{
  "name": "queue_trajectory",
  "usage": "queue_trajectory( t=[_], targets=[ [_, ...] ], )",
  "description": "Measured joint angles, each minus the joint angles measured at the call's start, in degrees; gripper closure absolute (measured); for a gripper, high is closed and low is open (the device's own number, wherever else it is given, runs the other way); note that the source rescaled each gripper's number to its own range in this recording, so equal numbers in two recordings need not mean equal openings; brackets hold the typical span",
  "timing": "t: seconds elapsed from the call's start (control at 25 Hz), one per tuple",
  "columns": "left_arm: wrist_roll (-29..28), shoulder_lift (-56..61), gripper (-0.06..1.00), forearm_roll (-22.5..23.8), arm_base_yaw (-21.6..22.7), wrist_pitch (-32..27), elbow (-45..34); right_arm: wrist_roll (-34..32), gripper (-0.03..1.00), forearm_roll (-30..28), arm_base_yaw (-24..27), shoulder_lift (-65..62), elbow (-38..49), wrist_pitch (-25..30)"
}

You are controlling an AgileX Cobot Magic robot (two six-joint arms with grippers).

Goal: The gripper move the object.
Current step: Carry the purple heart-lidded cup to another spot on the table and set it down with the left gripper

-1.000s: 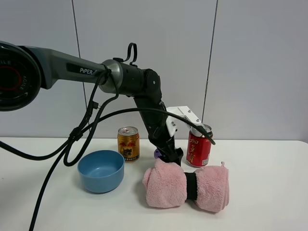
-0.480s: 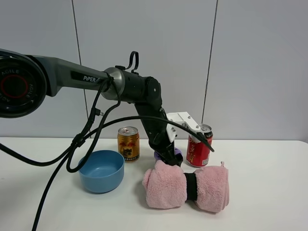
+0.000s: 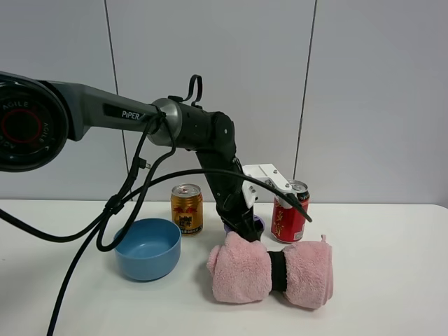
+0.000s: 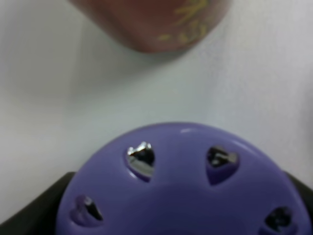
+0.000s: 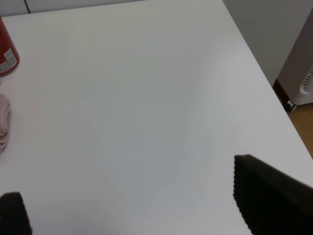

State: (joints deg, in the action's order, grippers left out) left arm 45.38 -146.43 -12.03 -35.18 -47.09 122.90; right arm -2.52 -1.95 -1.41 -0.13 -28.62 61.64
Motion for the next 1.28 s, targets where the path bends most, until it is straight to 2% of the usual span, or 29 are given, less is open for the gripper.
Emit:
queue_trajectory(
  t=[0.16, 0.28, 0.56, 0.72, 0.84, 1.04, 1.28],
  targets=[
    [-0.1, 0.7, 0.94, 0.2, -0.5, -3.7, 1.4, 0.0, -0.03, 0.0, 0.0, 0.0, 0.0, 0.0],
    [-2.1, 1.9, 0.94, 0.9, -0.5, -8.0, 5.0, 0.0, -0.03, 0.0, 0.0, 0.0, 0.0, 0.0],
    [-11.7, 4.7, 0.94, 8.4, -0.6, -21.4, 17.3, 0.0, -0.03, 0.0, 0.0, 0.0, 0.0, 0.0],
    [-20.8, 6.3, 0.94, 10.3, -0.6, -22.0, 22.9, 0.0, -0.03, 0.0, 0.0, 0.0, 0.0, 0.0],
    [-27.5, 9.5, 0.94, 10.8, -0.6, -22.6, 23.4, 0.0, -0.03, 0.0, 0.0, 0.0, 0.0, 0.0],
    [-31.0, 16.0, 0.94, 12.8, -0.6, -23.0, 22.4, 0.0, -0.03, 0.0, 0.0, 0.0, 0.0, 0.0],
    [-33.8, 30.1, 0.94, 13.2, 0.6, -23.1, 10.8, 0.0, -0.03, 0.0, 0.0, 0.0, 0.0, 0.0]
  ],
)
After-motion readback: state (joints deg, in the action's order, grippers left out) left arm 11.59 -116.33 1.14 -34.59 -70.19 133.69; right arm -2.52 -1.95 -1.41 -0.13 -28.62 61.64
